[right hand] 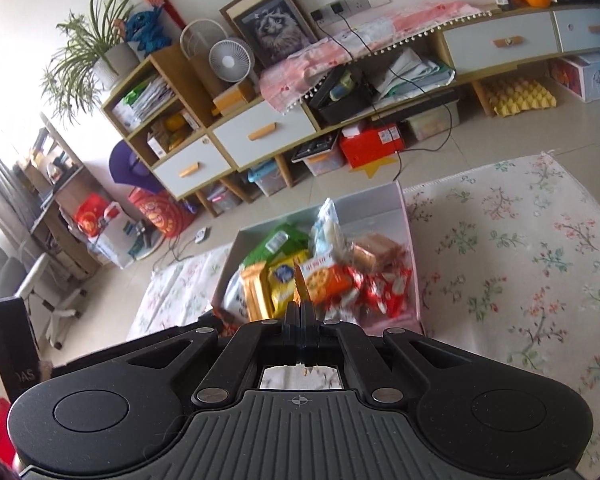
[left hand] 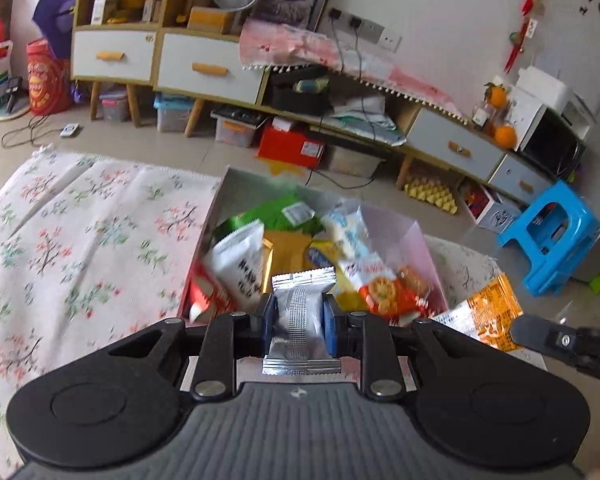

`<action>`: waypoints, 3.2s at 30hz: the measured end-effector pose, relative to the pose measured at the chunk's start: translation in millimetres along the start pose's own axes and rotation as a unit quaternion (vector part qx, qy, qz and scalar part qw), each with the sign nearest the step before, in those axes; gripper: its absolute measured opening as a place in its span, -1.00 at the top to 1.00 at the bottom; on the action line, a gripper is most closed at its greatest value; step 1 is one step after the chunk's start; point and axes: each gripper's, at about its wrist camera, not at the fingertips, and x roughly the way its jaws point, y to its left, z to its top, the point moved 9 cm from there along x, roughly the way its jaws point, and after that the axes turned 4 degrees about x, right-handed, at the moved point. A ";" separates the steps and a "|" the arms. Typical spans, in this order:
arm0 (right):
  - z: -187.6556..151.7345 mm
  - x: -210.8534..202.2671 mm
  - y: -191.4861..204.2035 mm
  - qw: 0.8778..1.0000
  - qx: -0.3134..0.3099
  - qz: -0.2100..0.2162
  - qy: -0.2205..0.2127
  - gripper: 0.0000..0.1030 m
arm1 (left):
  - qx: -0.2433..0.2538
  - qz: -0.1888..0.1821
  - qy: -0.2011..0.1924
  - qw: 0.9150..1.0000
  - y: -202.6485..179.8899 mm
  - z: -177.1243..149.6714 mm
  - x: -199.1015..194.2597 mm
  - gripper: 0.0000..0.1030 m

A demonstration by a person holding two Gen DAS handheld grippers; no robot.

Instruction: Organize snacks

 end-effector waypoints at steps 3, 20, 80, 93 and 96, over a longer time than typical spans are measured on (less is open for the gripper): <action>3.3 8.8 2.0 1.000 -0.008 0.013 0.002 1.00 | 0.014 0.000 -0.013 1.000 -4.5 3.9 5.2 0.57; -3.5 61.3 25.6 0.996 -0.088 0.023 0.005 0.99 | 0.035 0.019 -0.036 0.999 5.9 9.2 17.1 0.56; -146.5 -126.0 14.0 0.984 -0.108 -0.128 -0.060 -0.89 | 0.059 0.128 0.004 0.990 5.9 -107.9 -136.4 -0.99; -162.9 -115.4 10.5 0.984 -0.108 -0.139 -0.039 -0.92 | 0.093 0.124 -0.006 0.988 -9.9 -111.7 -133.6 -0.99; -163.3 -114.8 10.1 0.985 -0.103 -0.133 -0.034 -0.92 | 0.091 0.122 -0.003 0.988 -9.2 -113.7 -134.2 -0.99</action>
